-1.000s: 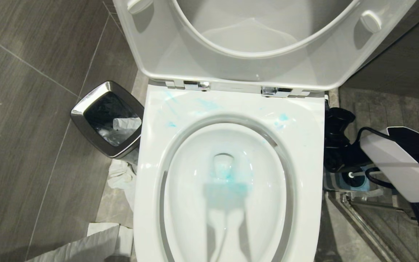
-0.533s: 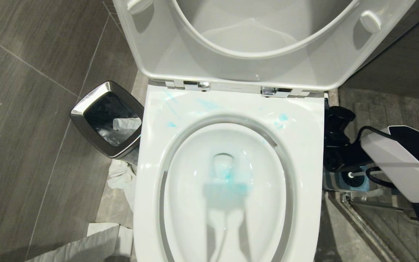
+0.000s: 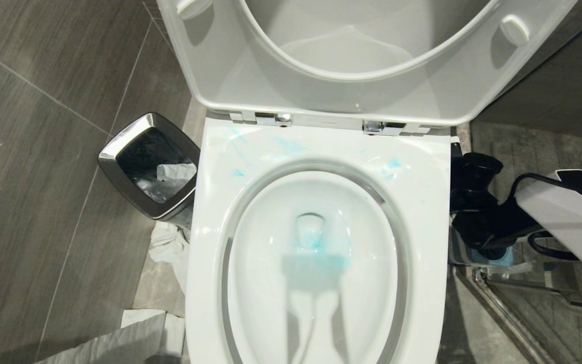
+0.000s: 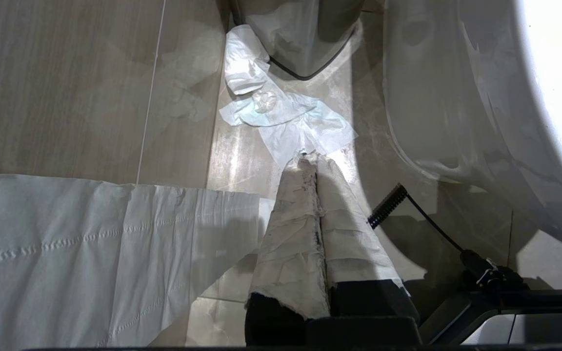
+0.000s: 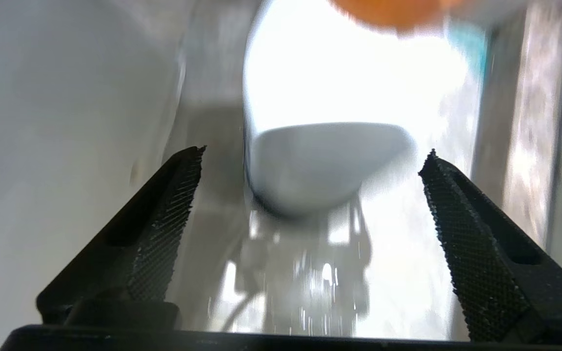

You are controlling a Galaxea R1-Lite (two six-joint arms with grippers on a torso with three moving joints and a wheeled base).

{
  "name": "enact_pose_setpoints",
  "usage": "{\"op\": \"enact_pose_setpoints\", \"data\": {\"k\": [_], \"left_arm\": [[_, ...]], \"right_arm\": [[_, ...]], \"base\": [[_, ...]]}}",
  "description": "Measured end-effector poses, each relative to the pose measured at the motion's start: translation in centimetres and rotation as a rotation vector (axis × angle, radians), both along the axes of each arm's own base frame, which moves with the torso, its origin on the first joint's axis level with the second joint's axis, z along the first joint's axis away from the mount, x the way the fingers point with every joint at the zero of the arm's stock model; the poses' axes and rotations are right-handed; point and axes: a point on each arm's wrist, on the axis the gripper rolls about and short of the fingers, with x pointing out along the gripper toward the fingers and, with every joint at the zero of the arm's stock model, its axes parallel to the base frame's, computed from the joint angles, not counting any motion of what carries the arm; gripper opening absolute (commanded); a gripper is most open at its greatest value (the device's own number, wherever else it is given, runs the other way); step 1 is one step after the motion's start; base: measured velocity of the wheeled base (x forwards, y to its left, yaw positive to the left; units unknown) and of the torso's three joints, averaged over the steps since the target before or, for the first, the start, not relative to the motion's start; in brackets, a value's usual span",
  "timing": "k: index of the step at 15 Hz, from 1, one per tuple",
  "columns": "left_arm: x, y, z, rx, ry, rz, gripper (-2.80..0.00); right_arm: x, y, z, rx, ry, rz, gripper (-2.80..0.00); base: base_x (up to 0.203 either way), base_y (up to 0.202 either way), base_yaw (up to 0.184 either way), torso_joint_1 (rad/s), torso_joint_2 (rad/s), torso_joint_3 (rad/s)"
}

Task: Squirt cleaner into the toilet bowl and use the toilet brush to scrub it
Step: Place the cleaning agent on the floor

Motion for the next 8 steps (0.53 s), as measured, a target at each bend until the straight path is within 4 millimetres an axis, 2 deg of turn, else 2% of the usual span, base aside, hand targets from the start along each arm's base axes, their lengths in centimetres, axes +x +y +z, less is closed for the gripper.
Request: {"op": "enact_pose_setpoints", "data": {"k": [2, 3, 4, 8], "left_arm": [[0.0, 0.0, 0.0, 0.0, 0.0, 0.0, -2.8], [0.0, 0.0, 0.0, 0.0, 0.0, 0.0, -2.8], [0.0, 0.0, 0.0, 0.0, 0.0, 0.0, -2.8], [0.0, 0.0, 0.0, 0.0, 0.0, 0.0, -2.8]], "right_arm": [[-2.3, 0.0, -0.4, -0.008, 0.053, 0.007, 0.0], [-3.7, 0.0, -0.5, -0.012, 0.081, 0.008, -0.54], [-5.2, -0.2, -0.5, -0.015, 0.102, 0.009, -2.8], [-10.6, -0.6, 1.5, -0.018, 0.121, 0.004, -2.8]], "base": [[0.0, 0.0, 0.0, 0.0, 0.0, 0.0], [0.0, 0.0, 0.0, 0.0, 0.0, 0.0], [0.0, 0.0, 0.0, 0.0, 0.0, 0.0], [0.0, 0.0, 0.0, 0.0, 0.0, 0.0]]}}
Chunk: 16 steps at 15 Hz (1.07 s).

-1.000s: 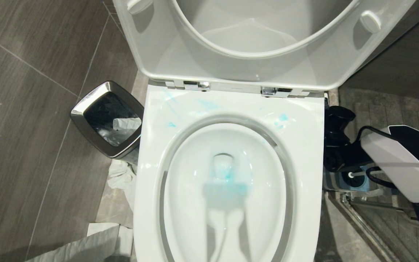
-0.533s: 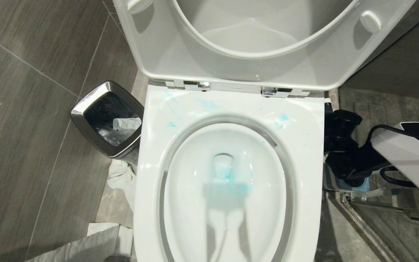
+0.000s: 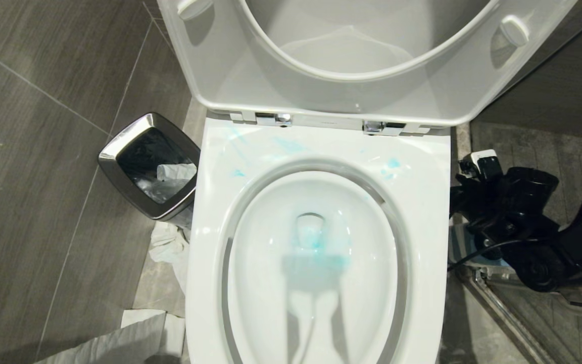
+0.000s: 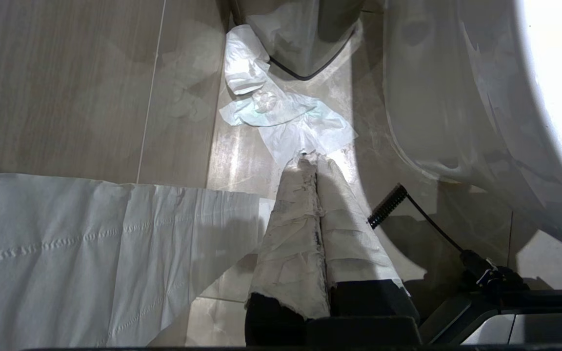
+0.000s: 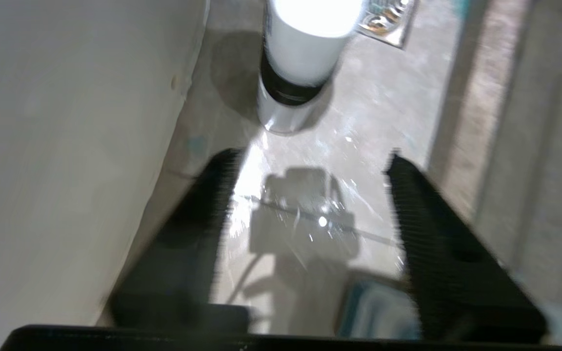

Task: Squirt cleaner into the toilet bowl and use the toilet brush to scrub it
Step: Place the cleaning agent on the floor, then scrub the toilet bowl

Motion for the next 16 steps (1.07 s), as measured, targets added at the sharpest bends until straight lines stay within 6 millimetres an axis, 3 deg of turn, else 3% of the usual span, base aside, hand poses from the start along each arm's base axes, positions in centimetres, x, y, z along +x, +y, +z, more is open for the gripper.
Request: {"op": "enact_pose_setpoints", "data": {"k": [8, 11, 16], "left_arm": [[0.0, 0.0, 0.0, 0.0, 0.0, -0.001, -2.8], [0.0, 0.0, 0.0, 0.0, 0.0, 0.0, -2.8], [0.0, 0.0, 0.0, 0.0, 0.0, 0.0, -2.8]], "right_arm": [[-10.5, -2.4, 3.0, -0.004, 0.089, -0.104, -2.8], [-14.8, -2.9, 2.3, 0.023, 0.225, -0.128, -2.8], [-20.8, -3.6, 2.0, 0.04, 0.293, -0.167, -2.8]], "base": [[0.0, 0.0, 0.0, 0.0, 0.0, 0.0], [0.0, 0.0, 0.0, 0.0, 0.0, 0.0], [0.0, 0.0, 0.0, 0.0, 0.0, 0.0]]}}
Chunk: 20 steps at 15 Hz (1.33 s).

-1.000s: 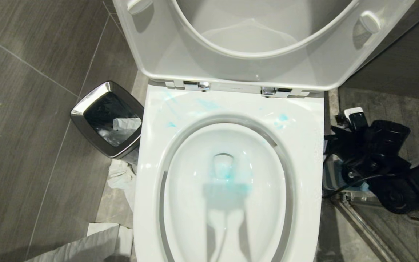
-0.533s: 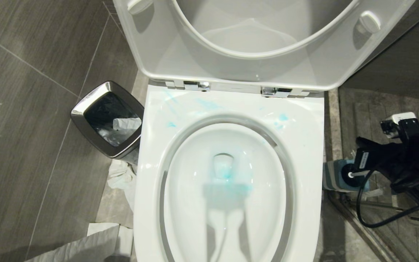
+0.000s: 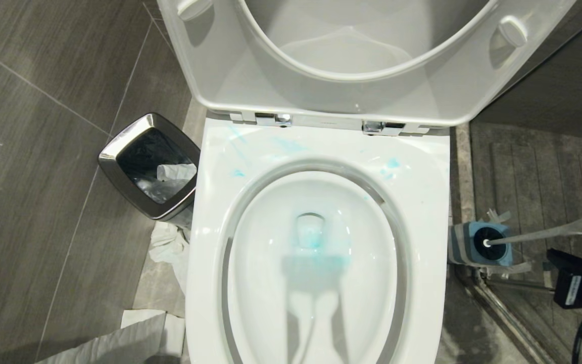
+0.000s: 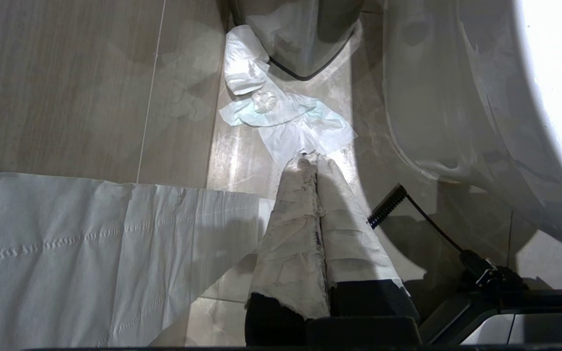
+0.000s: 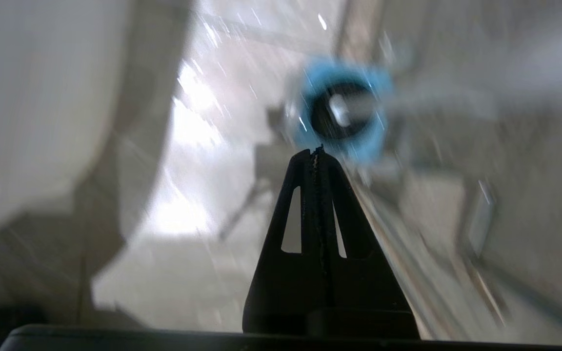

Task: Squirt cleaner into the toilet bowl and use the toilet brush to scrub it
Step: Scrub the toilet bowl

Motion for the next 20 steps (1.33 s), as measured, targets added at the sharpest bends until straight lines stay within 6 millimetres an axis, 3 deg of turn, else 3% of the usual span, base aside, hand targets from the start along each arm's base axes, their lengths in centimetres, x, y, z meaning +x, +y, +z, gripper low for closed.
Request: {"op": "enact_pose_setpoints", "data": {"k": [6, 10, 11, 20], "left_arm": [[0.0, 0.0, 0.0, 0.0, 0.0, 0.001, -2.8], [0.0, 0.0, 0.0, 0.001, 0.0, 0.0, -2.8], [0.0, 0.0, 0.0, 0.0, 0.0, 0.0, -2.8], [0.0, 0.0, 0.0, 0.0, 0.0, 0.0, -2.8]], "right_arm": [[-4.2, -0.4, -2.9, 0.007, 0.069, -0.037, -2.8], [-4.7, -0.5, -3.6, 0.031, 0.041, -0.057, -2.8], [-4.4, -0.6, -3.6, 0.043, 0.031, -0.066, 0.0], [-0.5, -1.4, -4.1, 0.093, -0.021, -0.224, 0.0]], "base": [[0.0, 0.0, 0.0, 0.0, 0.0, 0.0], [0.0, 0.0, 0.0, 0.0, 0.0, 0.0], [0.0, 0.0, 0.0, 0.0, 0.0, 0.0], [0.0, 0.0, 0.0, 0.0, 0.0, 0.0]]}}
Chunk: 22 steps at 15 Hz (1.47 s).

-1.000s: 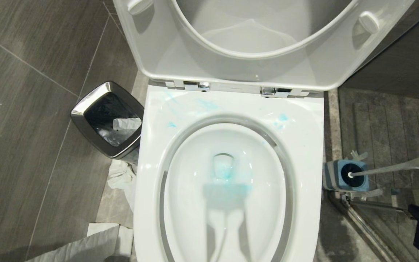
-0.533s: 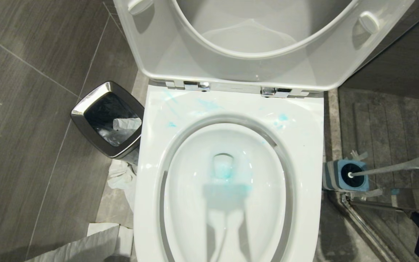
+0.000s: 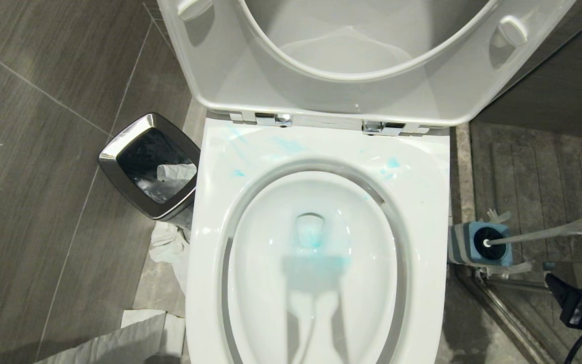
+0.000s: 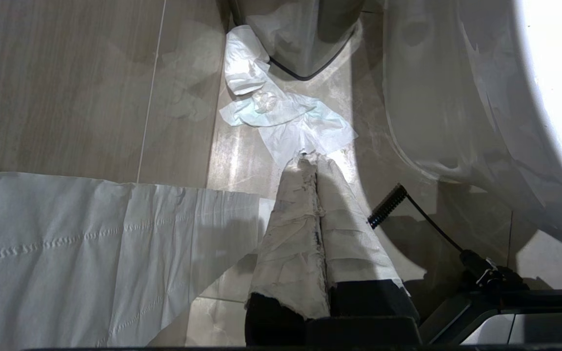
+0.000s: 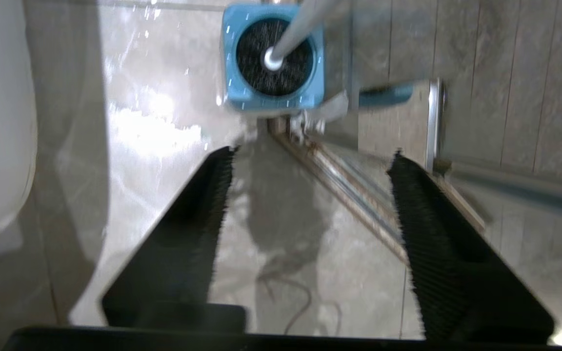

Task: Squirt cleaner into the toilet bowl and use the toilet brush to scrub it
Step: Scrub the toilet bowl

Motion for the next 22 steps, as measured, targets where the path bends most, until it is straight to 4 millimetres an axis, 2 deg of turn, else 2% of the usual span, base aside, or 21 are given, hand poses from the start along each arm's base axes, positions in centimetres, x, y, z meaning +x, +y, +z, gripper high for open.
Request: {"op": "enact_pose_setpoints", "data": {"k": [8, 14, 22], "left_arm": [[0.0, 0.0, 0.0, 0.0, 0.0, 0.0, -2.8], [0.0, 0.0, 0.0, 0.0, 0.0, 0.0, -2.8], [0.0, 0.0, 0.0, 0.0, 0.0, 0.0, -2.8]], "right_arm": [[4.5, -1.1, 0.1, -0.013, -0.089, -0.033, 0.0], [7.9, -2.5, 1.1, -0.157, -0.165, -0.047, 0.0], [10.5, -3.3, 0.4, -0.226, -0.204, 0.0, 0.0]], "base": [[0.0, 0.0, 0.0, 0.0, 0.0, 0.0], [0.0, 0.0, 0.0, 0.0, 0.0, 0.0], [0.0, 0.0, 0.0, 0.0, 0.0, 0.0]]}}
